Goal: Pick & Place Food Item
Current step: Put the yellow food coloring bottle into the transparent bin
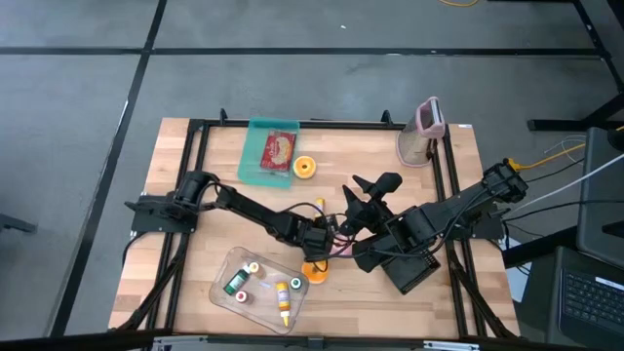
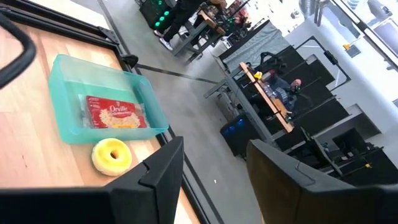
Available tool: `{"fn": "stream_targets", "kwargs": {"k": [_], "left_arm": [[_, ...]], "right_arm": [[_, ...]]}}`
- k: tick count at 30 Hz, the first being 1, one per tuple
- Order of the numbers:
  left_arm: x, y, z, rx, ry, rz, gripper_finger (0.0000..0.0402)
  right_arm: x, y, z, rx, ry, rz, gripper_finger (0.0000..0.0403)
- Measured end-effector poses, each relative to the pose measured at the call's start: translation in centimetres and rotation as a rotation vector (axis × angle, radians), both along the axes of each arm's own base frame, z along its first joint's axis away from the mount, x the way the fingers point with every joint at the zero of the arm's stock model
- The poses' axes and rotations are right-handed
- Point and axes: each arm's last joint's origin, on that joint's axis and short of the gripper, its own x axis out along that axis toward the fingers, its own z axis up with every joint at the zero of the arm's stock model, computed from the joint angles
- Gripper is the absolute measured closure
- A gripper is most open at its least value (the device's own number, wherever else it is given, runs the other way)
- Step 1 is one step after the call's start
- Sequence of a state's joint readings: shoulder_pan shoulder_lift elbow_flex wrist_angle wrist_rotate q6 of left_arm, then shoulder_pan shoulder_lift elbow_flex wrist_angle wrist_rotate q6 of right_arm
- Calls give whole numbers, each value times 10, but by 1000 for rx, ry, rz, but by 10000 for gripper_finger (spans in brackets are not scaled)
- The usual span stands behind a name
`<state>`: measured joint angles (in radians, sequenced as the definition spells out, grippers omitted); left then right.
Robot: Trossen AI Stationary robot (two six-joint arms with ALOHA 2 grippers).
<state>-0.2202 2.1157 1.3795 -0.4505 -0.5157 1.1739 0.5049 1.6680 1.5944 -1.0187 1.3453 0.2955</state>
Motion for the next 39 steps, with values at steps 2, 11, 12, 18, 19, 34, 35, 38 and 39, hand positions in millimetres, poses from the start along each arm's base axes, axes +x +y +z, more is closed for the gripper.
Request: {"fn": "stream_targets", "kwargs": {"k": [2,11,12,18,19,34,35,38,39], "left_arm": [[-2,1,4,-46,-27,60,288],[-24,-2,84,-481,-269,379,288],[-29,-1,92,-514,-292,408,288],[-73,8,133,-661,-433,549,288],[-82,10,133,-682,-440,580,288],[-182,17,124,-1286,-1101,677,288],[-187,14,129,-1335,-1147,646,288],[-198,2,134,-1445,-1172,555,288],[-202,-4,133,-1467,-1140,529,288]], "right_arm": [[0,0,0,0,0,0,228],[0,0,0,-13,-8,-7,228],[0,0,1,-21,-13,-12,228],[-1,1,0,-26,-11,-10,228],[-1,2,0,-26,-11,-8,228],[-6,11,3,-95,-63,-21,228],[-6,10,3,-96,-62,-21,228],[-6,11,3,-97,-60,-20,228],[-6,11,3,-98,-59,-20,228]]}}
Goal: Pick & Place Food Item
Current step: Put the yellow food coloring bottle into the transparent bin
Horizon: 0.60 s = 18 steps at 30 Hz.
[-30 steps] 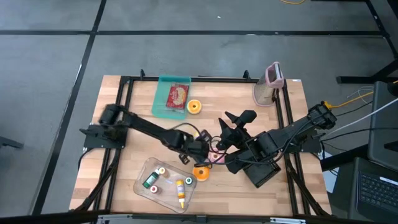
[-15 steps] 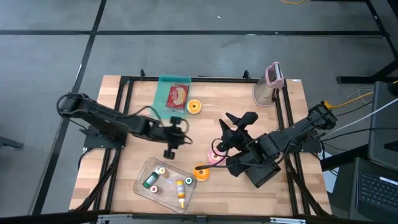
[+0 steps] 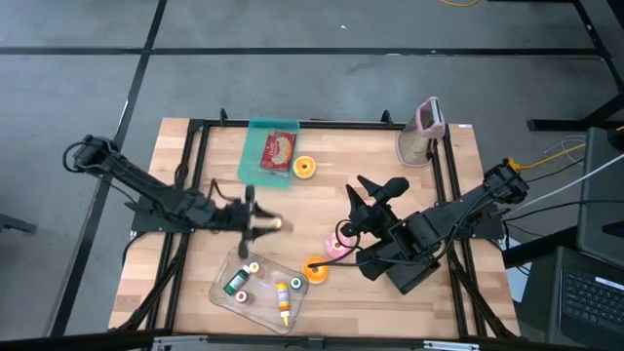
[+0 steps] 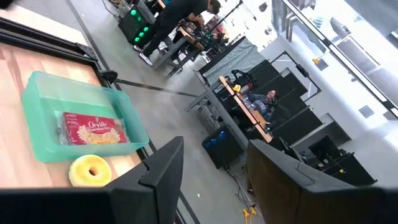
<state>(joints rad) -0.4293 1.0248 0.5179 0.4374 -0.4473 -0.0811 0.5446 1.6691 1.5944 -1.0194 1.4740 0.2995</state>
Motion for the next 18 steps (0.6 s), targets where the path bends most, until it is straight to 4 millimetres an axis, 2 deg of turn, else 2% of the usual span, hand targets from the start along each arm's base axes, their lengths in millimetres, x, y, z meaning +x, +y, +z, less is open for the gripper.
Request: {"fn": "stream_targets", "kwargs": {"k": [5,10,18], "left_arm": [[-12,-33,-7,-30,41,-183,288],[-19,-59,-20,-11,99,-290,288],[-9,-82,-53,-14,204,-337,288]], "right_arm": [[0,0,-1,17,12,11,228],[0,0,-1,19,10,10,229],[0,0,0,22,5,10,229]]}}
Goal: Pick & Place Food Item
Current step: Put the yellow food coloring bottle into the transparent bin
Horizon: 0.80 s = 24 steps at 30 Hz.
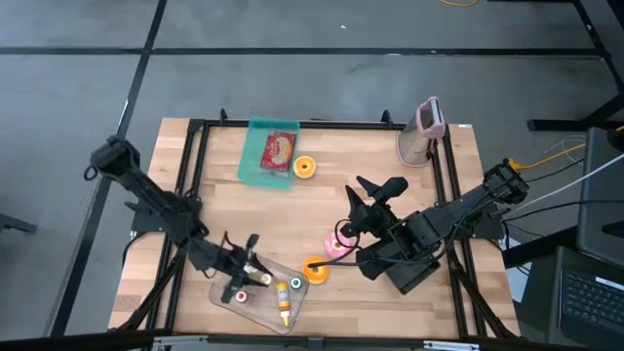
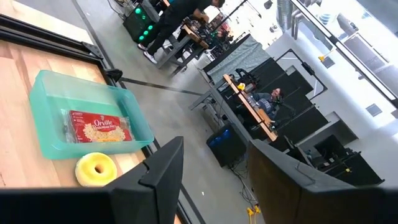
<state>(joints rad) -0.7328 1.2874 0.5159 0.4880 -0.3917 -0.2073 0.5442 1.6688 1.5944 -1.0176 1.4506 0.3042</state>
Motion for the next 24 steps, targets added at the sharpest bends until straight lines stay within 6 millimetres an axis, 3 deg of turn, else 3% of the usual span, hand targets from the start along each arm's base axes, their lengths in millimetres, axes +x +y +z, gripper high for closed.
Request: {"fn": "stream_targets", "kwargs": {"k": [9,24], "left_arm": [[18,-1,-30,-29,108,-5,288],[11,-3,-40,-7,195,52,288]], "right_arm": [[0,0,0,3,-1,1,229],[0,0,0,17,7,9,229]]}}
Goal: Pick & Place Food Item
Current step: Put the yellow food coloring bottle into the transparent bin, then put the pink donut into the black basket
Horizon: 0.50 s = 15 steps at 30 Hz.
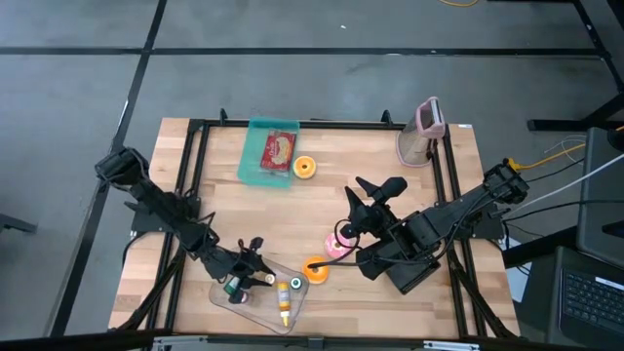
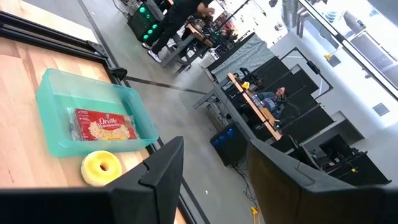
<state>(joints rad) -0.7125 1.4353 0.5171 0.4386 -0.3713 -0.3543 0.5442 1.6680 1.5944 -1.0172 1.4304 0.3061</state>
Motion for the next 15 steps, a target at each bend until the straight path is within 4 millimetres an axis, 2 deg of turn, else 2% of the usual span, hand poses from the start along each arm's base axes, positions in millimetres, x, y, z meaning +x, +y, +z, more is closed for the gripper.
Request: {"fn": "stream_targets", "kwargs": {"k": [9,15], "left_arm": [[0,-1,1,-24,-6,-6,252],[2,-3,8,-64,-60,-30,246]], "right_arm": [[0,0,0,2,1,1,229],[0,0,0,2,2,1,228]]}}
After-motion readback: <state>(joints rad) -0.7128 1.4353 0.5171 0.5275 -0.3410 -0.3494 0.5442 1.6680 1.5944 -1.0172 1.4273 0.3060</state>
